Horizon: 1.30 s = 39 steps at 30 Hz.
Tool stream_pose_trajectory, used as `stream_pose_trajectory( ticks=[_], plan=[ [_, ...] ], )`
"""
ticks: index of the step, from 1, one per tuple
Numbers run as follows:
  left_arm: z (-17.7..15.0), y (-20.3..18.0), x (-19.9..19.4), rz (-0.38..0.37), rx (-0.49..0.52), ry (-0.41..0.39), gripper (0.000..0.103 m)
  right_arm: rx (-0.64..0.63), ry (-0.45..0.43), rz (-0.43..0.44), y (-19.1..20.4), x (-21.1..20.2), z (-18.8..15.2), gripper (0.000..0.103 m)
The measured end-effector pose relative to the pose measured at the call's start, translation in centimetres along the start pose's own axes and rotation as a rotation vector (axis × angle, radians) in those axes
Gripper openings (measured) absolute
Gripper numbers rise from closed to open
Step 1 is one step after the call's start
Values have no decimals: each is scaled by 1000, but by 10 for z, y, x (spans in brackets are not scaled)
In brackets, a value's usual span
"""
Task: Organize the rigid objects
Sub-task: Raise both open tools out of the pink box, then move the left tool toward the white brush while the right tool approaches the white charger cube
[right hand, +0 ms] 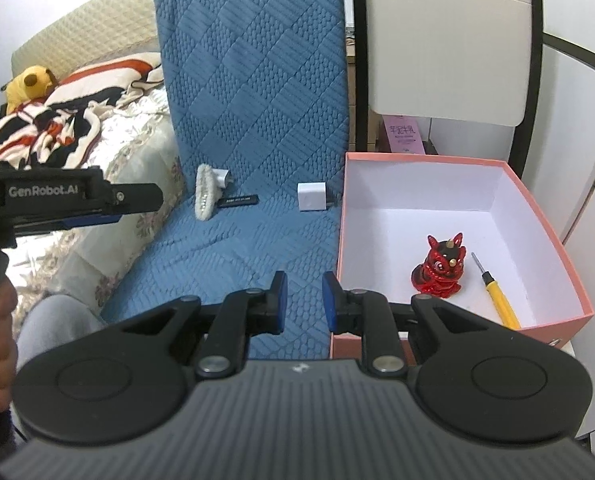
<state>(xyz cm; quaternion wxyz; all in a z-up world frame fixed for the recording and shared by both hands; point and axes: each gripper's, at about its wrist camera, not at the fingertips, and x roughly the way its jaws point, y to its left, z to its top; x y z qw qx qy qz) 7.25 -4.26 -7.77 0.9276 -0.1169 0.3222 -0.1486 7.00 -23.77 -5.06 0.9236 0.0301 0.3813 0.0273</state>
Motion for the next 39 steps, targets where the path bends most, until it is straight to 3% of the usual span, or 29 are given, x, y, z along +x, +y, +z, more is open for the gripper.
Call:
stream_pose_trajectory(
  ticks=[19, 24, 39],
  plan=[
    [-10, 54, 73, 94, -55, 16, 61, -8, 25, 5, 5, 84, -15, 23],
    [-8, 68, 87, 129, -57, 5, 70, -13, 15, 14, 8, 102, -12, 23],
    [11, 99, 151, 135, -40, 9, 71, -57, -11, 18, 25, 157, 13, 23]
  ],
)
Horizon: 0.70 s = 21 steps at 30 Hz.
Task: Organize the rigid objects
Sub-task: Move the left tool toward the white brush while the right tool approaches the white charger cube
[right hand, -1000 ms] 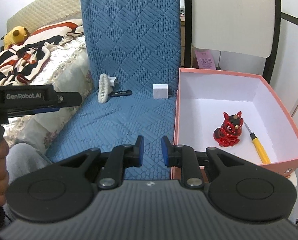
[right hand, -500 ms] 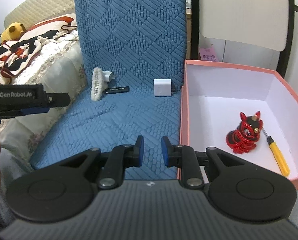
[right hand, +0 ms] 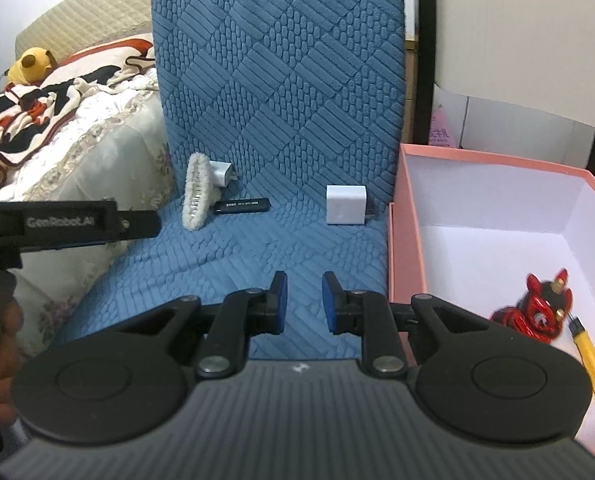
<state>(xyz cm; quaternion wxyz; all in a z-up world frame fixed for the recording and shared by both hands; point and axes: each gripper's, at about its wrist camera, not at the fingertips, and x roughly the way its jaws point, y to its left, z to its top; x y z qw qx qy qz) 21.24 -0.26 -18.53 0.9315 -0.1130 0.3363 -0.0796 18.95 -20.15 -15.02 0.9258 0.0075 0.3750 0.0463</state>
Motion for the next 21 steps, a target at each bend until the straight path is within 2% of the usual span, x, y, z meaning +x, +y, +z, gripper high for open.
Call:
stream_pose_trajectory(
  ticks=[8, 14, 18, 20, 21],
  plan=[
    [8, 14, 38, 36, 28, 18, 71, -9, 3, 29, 4, 27, 15, 23],
    [17, 36, 74, 69, 5, 73, 71, -45, -5, 43, 14, 46, 27, 23],
    [28, 44, 90, 63, -24, 83, 71, -70, 4, 53, 19, 61, 34, 23],
    [33, 44, 97, 68, -13, 87, 71, -75, 2, 58, 21, 67, 36, 37],
    [35, 45, 101, 71, -8, 90, 71, -82, 0, 55, 21, 71, 38, 41]
  ],
)
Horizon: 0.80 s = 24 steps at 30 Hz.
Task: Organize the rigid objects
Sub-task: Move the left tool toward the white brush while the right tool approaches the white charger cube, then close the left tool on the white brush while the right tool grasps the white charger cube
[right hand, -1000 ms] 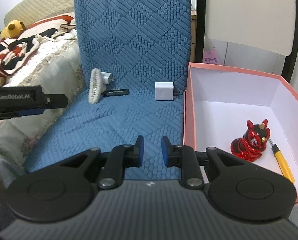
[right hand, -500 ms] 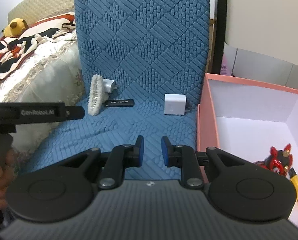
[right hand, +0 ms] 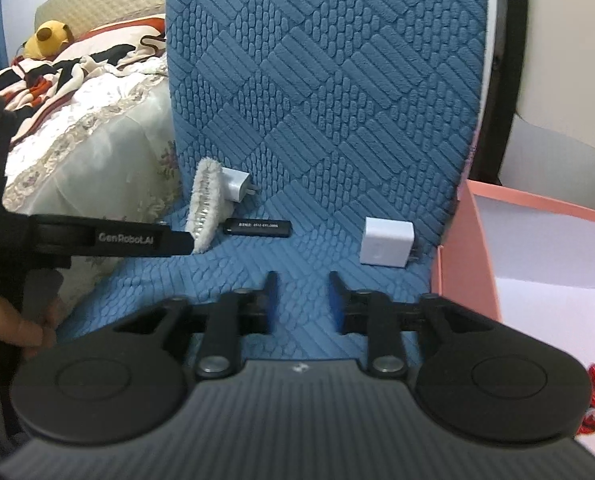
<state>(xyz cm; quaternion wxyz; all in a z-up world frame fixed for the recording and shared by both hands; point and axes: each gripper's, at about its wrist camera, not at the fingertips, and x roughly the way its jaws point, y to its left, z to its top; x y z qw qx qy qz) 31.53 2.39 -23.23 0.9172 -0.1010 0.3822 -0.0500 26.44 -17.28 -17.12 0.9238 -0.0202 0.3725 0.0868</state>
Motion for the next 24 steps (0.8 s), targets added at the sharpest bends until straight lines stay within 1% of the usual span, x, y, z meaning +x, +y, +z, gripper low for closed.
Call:
stream_pose_trajectory(
  ticks=[3, 5, 7, 10, 16, 18, 24],
  plan=[
    [7, 4, 11, 24, 1, 11, 70, -16, -2, -15, 2, 11, 4, 52],
    [14, 8, 19, 33, -3, 23, 70, -27, -6, -20, 3, 19, 6, 71],
    [20, 12, 26, 28, -7, 33, 70, -49, -1, -38, 4, 29, 8, 80],
    [26, 15, 39, 29, 5, 50, 70, -75, 18, -58, 5, 46, 10, 80],
    [34, 12, 65, 34, 54, 87, 69, -134, 13, -166, 6, 79, 18, 80],
    [36, 11, 73, 41, 71, 93, 69, -163, 26, -213, 5, 93, 20, 80],
    [42, 12, 88, 40, 79, 94, 69, -214, 68, -298, -7, 128, 27, 80]
  ],
)
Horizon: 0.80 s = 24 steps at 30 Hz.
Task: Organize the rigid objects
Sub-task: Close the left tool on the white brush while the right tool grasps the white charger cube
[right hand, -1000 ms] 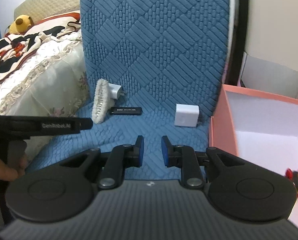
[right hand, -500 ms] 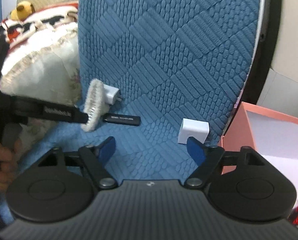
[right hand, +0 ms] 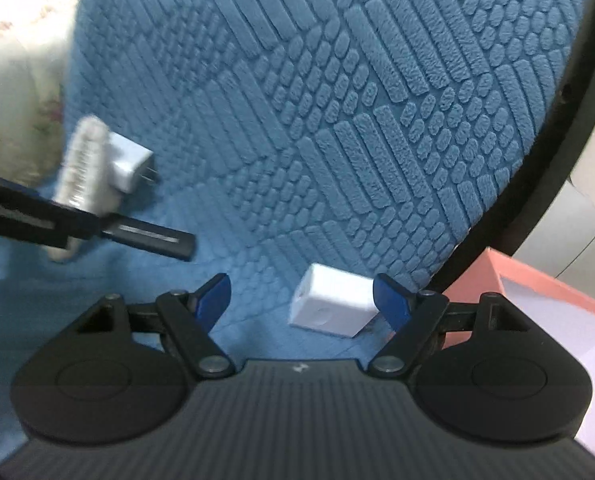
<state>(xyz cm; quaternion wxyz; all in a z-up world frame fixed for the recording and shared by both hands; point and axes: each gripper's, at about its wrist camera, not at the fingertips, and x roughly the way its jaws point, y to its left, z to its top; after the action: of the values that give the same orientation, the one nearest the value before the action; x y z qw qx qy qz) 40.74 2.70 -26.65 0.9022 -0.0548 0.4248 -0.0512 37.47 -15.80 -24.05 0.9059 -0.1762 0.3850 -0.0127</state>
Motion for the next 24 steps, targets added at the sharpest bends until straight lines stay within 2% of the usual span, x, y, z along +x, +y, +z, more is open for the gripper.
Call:
stream_pose_trajectory(
  ticks=[9, 12, 19, 24],
  plan=[
    [5, -6, 14, 13, 18, 1, 66, -21, 47, -61, -10, 30, 0, 79],
    [6, -10, 19, 29, 38, 0, 63, -46, 40, -74, -10, 34, -1, 76],
    [7, -10, 18, 25, 65, -14, 58, -56, 99, -48, -7, 64, -11, 69],
    [6, -14, 21, 31, 61, -8, 55, -47, 104, -41, -5, 69, -15, 65]
  ],
)
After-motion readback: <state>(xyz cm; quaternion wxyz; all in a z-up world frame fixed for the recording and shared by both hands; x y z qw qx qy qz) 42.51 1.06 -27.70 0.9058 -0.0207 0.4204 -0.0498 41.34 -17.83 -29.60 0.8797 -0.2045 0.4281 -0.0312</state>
